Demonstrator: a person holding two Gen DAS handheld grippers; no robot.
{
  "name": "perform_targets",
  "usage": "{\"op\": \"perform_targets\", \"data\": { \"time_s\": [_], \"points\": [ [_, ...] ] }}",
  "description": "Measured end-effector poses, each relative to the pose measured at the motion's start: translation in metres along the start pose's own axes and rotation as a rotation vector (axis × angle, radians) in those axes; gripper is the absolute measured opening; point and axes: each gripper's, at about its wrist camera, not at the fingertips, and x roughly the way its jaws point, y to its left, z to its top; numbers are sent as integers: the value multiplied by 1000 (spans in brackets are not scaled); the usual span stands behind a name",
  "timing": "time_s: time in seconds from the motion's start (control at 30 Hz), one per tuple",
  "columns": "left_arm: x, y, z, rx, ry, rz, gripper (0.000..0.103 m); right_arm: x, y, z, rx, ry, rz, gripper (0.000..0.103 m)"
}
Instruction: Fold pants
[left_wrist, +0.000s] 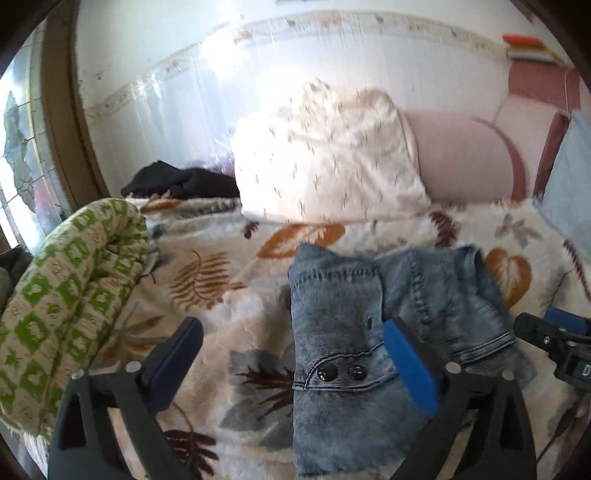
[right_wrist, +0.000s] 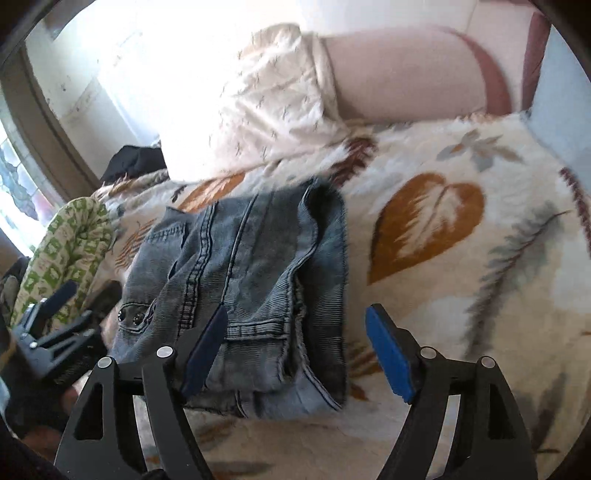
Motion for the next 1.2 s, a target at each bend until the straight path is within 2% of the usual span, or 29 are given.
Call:
{"op": "perform_targets", "data": {
  "time_s": [0.17,0.27,0.63,0.9,1.2],
  "points": [
    [-29,3,3,-10,-55,-2,103,-34,-8,-6,26,-111,-13,80],
    [-42,4,2,-18,-59,-12,103,-48,-6,-10,31,-155,-30,80],
    [-72,16,-9,-63,-75,1,103,-104,26,-39,-73,-346,-53,86],
    [-81,22,-24,-81,-68,31,103,-129,45,-65,-148,-435,-55,88],
    [-88,36,-46,-101,-67,44,103,-129,66,-81,-205,-451,-50,88]
  ]
}}
